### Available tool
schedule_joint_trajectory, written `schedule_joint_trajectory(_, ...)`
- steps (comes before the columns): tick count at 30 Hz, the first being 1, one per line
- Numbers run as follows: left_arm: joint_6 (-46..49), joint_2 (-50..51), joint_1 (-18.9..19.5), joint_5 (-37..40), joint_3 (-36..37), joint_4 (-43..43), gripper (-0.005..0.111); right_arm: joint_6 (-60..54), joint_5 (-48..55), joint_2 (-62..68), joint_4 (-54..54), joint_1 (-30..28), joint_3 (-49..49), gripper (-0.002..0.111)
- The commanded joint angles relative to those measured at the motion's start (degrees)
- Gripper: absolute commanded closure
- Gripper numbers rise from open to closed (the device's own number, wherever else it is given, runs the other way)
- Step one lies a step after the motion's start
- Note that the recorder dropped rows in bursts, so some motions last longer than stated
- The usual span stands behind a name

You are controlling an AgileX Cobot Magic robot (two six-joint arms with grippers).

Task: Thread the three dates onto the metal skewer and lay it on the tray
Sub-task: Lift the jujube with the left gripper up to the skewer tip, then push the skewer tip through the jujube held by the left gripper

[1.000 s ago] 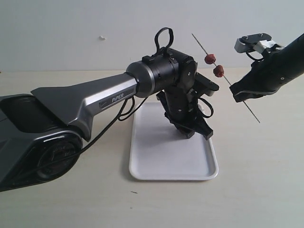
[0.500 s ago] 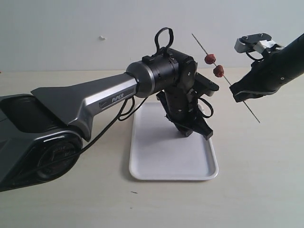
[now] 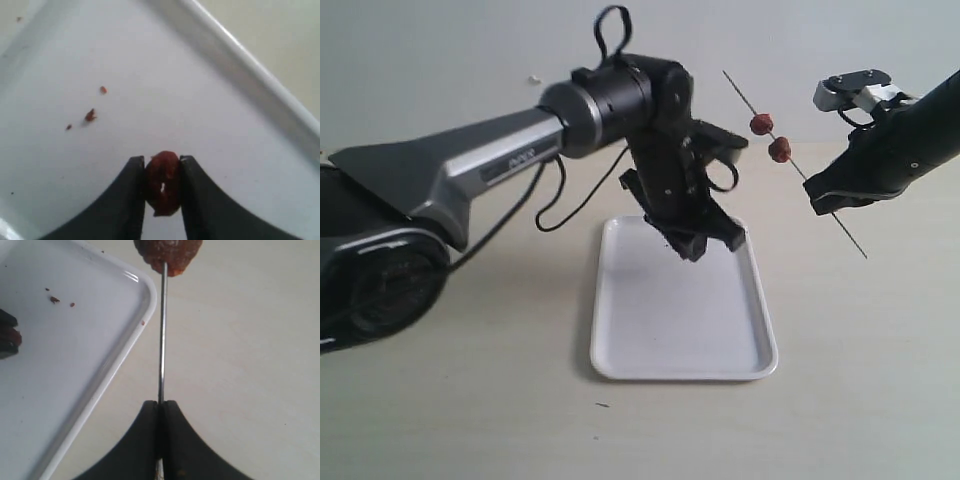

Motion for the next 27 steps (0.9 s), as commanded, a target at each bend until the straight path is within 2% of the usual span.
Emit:
schedule_joint_trajectory(1, 5.5, -4.0, 6.5, 1.2, -0.3, -18.1, 0.082, -1.5, 0.3, -0.3, 1.1, -0.3, 0.1, 0.108)
schedule_joint_trajectory(6, 12.9, -5.0, 13.8, 1.2, -0.3, -37.6, 0.082, -6.2, 2.9, -0.3, 4.8, -0.3, 0.1, 0.108)
schedule_joint_trajectory(10, 14.6, -5.0, 18.1, 1.2, -0.3, -44.8, 0.082, -9.9, 4.7, -0.2, 6.6, -0.2, 0.1, 0.108)
schedule_joint_trajectory(20, 15.2, -5.0, 22.1, 1.2, -0.3, -48.9, 0.082, -25.3, 12.0, 3.3, 8.2, -0.2, 0.1, 0.108)
schedule_joint_trajectory(27, 15.4, -5.0, 23.2, 1.2, -0.3, -49.5, 0.082, -26.6, 14.4, 3.9, 8.6, -0.2, 0.1, 0.108)
